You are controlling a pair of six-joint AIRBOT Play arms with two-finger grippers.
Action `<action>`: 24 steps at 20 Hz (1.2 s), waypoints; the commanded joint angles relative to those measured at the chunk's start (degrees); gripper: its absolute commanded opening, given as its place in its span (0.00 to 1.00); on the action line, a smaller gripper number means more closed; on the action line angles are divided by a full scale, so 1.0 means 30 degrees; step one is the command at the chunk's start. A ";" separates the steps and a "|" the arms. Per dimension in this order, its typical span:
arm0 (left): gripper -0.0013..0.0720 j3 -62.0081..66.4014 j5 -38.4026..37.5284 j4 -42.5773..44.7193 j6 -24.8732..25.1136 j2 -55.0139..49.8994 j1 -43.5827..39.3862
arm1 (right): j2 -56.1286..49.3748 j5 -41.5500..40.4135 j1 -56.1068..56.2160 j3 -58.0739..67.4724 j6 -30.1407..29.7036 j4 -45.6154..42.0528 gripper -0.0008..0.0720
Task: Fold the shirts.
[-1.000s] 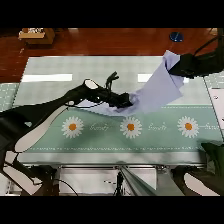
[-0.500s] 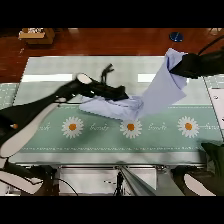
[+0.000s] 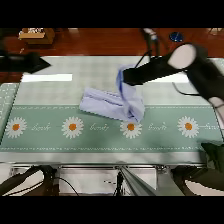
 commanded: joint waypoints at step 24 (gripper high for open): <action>0.24 -0.0357 -0.2076 0.0488 -0.0087 0.3978 0.2936 | 0.0801 0.5938 -0.6900 -0.5042 0.0488 -0.3264 0.78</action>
